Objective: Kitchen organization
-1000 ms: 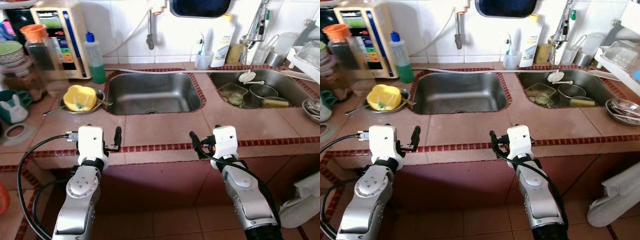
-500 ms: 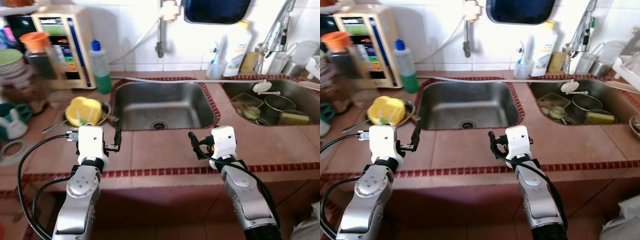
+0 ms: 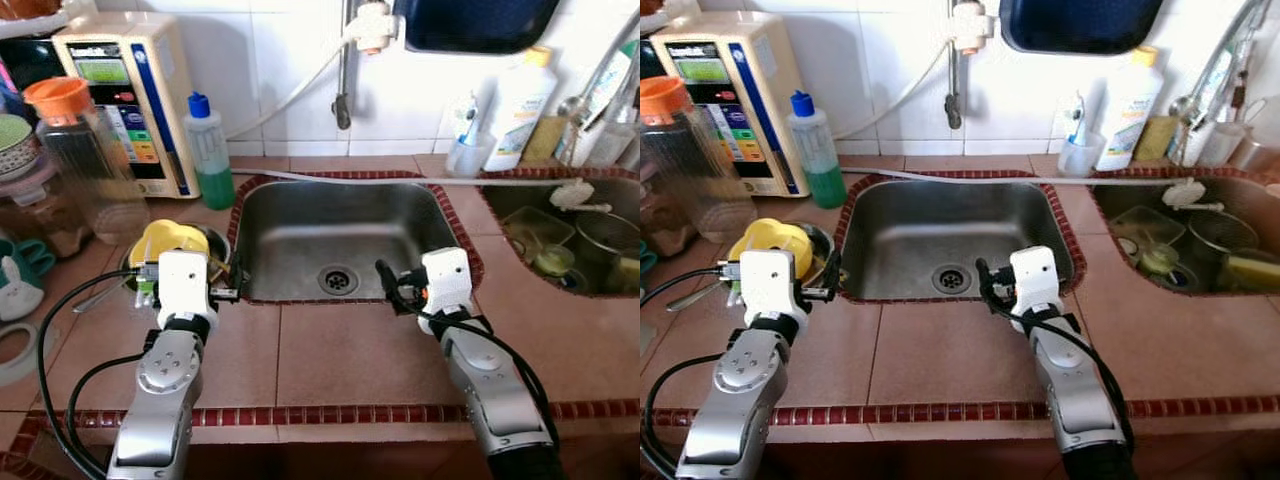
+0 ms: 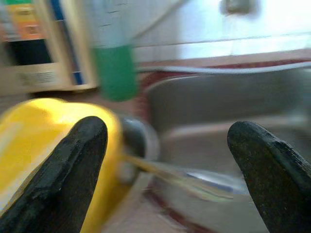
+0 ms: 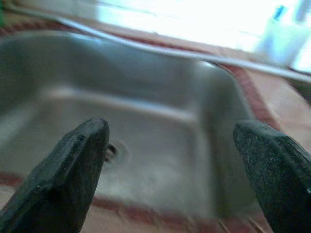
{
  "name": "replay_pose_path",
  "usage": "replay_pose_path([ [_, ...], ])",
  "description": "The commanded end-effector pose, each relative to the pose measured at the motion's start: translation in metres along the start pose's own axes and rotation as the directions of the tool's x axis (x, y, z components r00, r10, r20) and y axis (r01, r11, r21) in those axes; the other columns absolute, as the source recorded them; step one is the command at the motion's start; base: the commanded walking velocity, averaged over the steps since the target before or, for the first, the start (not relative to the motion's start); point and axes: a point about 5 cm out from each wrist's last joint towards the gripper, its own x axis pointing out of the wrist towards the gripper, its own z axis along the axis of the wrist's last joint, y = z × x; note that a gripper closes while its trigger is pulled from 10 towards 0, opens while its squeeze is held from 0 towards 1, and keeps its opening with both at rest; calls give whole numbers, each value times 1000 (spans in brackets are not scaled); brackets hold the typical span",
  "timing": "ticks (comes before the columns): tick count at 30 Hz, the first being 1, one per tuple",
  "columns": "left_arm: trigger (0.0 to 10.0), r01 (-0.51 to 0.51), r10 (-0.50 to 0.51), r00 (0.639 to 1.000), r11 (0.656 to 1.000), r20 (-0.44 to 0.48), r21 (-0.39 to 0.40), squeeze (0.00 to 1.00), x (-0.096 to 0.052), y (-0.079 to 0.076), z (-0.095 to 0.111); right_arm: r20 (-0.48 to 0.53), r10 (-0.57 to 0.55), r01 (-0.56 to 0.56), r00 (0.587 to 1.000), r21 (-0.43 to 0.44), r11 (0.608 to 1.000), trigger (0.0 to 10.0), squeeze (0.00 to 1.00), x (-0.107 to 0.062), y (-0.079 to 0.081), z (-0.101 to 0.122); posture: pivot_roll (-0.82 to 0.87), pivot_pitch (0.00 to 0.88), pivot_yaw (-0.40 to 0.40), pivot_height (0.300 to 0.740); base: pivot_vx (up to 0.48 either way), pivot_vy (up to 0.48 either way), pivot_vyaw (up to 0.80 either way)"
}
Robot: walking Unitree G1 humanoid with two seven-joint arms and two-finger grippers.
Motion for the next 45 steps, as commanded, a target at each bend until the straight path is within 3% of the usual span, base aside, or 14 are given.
replay_pose_path([
  [1,10000,-20,20,1000,1000,5,13,0,-1,7,1,28,9,-9,1000,2,1000,10000,0,2,2,7,64,0,0,740,0,-300,0],
  [24,10000,-30,30,1000,999,-5,13,0,-2,8,-1,26,18,-18,999,2,1000,10000,0,3,5,8,70,0,-2,740,0,-310,0],
  [27,10000,-44,44,999,999,9,-8,0,-2,9,0,25,20,-20,999,4,1000,10000,0,3,5,7,69,0,-1,740,0,0,0],
  [45,10000,-126,125,992,991,30,46,0,0,17,3,46,37,-37,998,-2,999,10000,0,5,9,13,68,0,0,740,0,0,0],
])
